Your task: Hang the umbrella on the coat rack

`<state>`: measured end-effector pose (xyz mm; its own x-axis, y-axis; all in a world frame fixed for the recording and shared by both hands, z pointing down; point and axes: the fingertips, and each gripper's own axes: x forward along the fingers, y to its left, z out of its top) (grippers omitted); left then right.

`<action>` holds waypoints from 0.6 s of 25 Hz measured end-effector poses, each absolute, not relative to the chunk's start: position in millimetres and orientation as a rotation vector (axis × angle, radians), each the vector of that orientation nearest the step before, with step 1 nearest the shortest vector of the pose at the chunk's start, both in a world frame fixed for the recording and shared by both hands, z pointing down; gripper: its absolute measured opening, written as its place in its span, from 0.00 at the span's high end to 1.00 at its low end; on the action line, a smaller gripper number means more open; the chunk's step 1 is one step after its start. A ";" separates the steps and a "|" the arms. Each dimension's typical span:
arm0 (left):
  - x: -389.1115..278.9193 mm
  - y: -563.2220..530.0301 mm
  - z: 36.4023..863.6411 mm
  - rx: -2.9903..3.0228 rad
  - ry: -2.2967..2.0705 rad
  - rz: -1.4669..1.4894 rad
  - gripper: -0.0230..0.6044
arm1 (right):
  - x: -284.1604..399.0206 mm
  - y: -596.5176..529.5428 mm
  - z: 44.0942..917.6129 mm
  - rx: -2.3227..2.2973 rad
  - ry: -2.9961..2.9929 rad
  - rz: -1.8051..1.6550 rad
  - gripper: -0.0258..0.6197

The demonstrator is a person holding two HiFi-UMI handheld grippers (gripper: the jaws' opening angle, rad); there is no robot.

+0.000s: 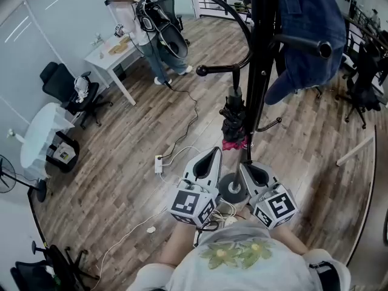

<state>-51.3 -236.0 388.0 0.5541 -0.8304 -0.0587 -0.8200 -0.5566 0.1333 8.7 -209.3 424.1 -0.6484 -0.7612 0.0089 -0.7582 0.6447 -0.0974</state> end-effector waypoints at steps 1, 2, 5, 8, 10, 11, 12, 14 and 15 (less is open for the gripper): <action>-50.4 -233.3 387.9 2.686 -1.428 -0.189 0.96 | 8.7 -209.0 423.2 -1.300 2.819 -0.140 0.96; -49.5 -230.8 388.2 2.686 -1.426 -0.196 0.96 | 8.5 -208.6 422.2 -1.298 2.819 -0.137 0.96; -48.0 -225.2 391.9 2.689 -1.424 -0.185 0.96 | 6.6 -206.5 420.2 -1.288 2.819 -0.133 0.96; -47.5 -222.7 396.7 2.678 -1.419 -0.171 0.96 | 5.9 -204.6 421.3 -1.283 2.824 -0.133 0.96; -45.9 -221.8 399.1 2.671 -1.414 -0.167 0.96 | 6.0 -203.4 422.2 -1.281 2.825 -0.136 0.96; -44.8 -221.2 400.2 2.669 -1.411 -0.163 0.96 | 5.8 -202.6 422.9 -1.280 2.826 -0.139 0.96; -43.8 -220.5 401.2 2.667 -1.407 -0.159 0.96 | 5.4 -201.7 423.6 -1.278 2.828 -0.141 0.96; -42.3 -218.9 402.7 2.667 -1.400 -0.149 0.96 | 4.6 -200.0 424.4 -1.275 2.831 -0.143 0.96; -42.0 -218.3 403.0 2.668 -1.397 -0.144 0.96 | 4.2 -199.3 424.5 -1.275 2.832 -0.143 0.96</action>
